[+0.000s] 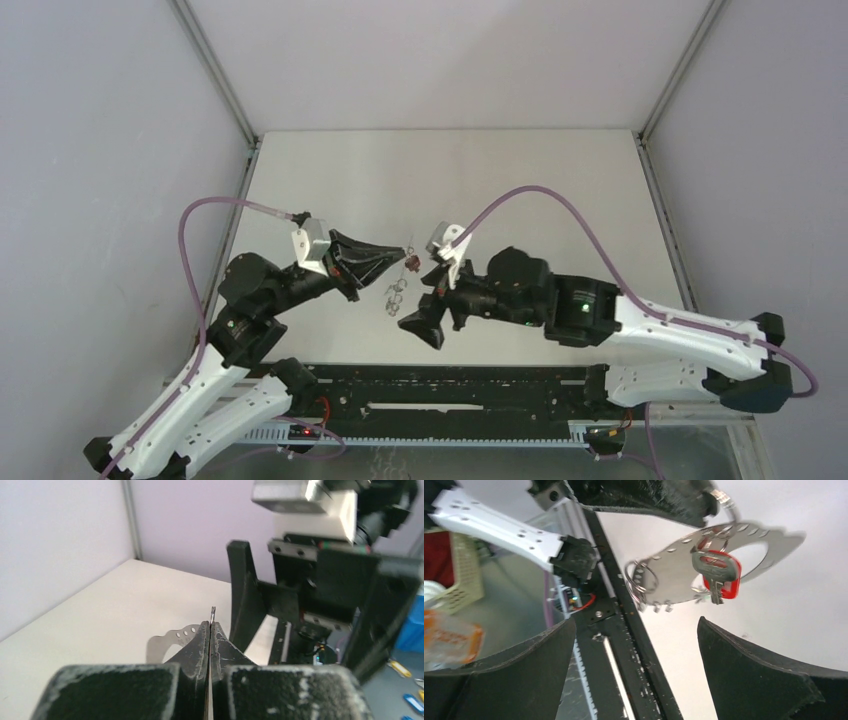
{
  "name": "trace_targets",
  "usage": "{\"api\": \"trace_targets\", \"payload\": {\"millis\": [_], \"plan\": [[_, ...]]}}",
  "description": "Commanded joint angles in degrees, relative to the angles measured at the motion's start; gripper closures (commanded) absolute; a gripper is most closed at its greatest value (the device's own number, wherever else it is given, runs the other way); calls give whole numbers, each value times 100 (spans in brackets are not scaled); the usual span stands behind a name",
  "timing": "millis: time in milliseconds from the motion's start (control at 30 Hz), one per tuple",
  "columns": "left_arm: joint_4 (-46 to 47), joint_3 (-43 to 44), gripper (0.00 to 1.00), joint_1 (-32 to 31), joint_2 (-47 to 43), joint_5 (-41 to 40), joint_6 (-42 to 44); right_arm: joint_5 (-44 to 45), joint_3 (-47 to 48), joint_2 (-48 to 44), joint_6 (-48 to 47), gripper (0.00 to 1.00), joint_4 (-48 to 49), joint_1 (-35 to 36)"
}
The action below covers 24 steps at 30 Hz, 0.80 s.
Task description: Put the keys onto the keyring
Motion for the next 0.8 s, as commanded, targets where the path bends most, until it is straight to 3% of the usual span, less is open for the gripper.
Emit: {"api": "trace_targets", "payload": {"millis": [0,200,367,433,500,533,567,700,733,767], "plan": [[106,129,100,26,-18,-930,333,1986,176,464,-41,0,463,379],[108,97,100,29,63,-1627,363,2776,185,1064,90,0,1083,380],[148,76,100,28,52,-1612,311,3538,173,1329,-33,3,1032,254],[149,60,100,30,43,-1611,299,3264,178,1321,-28,19,1037,98],[164,39,100,30,46,-1607,289,2762,149,1321,-149,60,1193,-69],[165,33,100,28,57,-1610,280,2525,146,1327,-174,88,1248,-144],[165,24,100,32,58,-1618,279,2334,145,1330,-218,100,1318,-205],[77,16,100,30,140,-1791,304,1921,45,1267,-478,100,1519,-287],[19,33,95,33,191,-1885,331,1966,-9,1254,-530,100,1542,-285],[-37,54,78,37,244,-1928,346,2035,-36,1251,-558,100,1457,-284]]}}
